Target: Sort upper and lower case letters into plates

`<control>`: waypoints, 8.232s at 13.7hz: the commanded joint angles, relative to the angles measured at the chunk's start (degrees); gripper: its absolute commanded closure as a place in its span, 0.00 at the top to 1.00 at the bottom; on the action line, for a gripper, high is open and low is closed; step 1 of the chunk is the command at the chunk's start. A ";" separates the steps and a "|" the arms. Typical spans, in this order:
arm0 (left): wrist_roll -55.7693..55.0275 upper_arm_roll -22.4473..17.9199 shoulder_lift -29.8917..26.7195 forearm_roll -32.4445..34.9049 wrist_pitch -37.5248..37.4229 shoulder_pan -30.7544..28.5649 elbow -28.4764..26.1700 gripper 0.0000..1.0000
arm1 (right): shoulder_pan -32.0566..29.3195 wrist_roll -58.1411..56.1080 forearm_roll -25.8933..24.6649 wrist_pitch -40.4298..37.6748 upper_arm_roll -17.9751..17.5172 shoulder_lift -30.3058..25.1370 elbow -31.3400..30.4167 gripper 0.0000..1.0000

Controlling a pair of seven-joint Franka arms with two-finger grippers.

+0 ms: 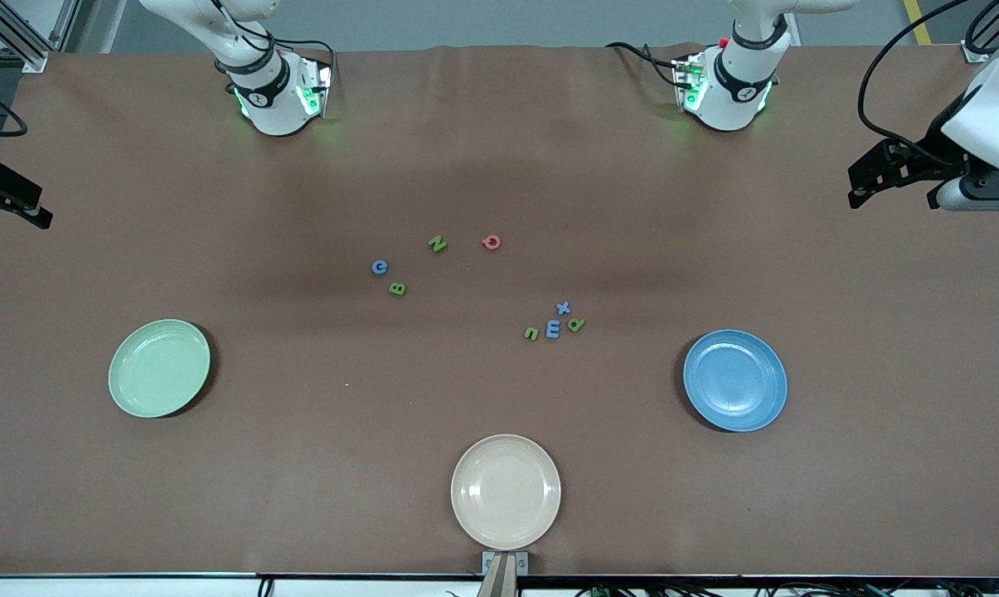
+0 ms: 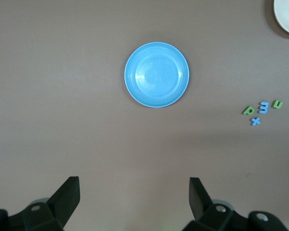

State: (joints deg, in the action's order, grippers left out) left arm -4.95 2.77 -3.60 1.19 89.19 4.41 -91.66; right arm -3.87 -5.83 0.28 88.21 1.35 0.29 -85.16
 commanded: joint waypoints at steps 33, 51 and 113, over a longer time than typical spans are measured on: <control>-74.32 1.89 39.71 6.63 51.69 25.38 -12.33 0.91 | 30.23 36.04 0.51 34.74 -0.29 11.99 -32.53 1.00; -80.47 4.08 43.15 5.75 50.38 26.26 -9.59 0.50 | 37.27 48.37 3.76 49.96 -0.38 28.10 -32.17 0.79; -79.51 10.24 40.69 18.14 57.14 23.37 -16.45 0.60 | -0.81 -11.43 -2.04 26.77 -0.38 21.70 -21.62 0.99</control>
State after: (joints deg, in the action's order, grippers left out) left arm -84.43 13.13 36.45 17.63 145.89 28.39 -109.04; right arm -8.02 -23.26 -1.48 118.66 1.20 26.39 -105.29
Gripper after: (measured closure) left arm 0.401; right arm 0.004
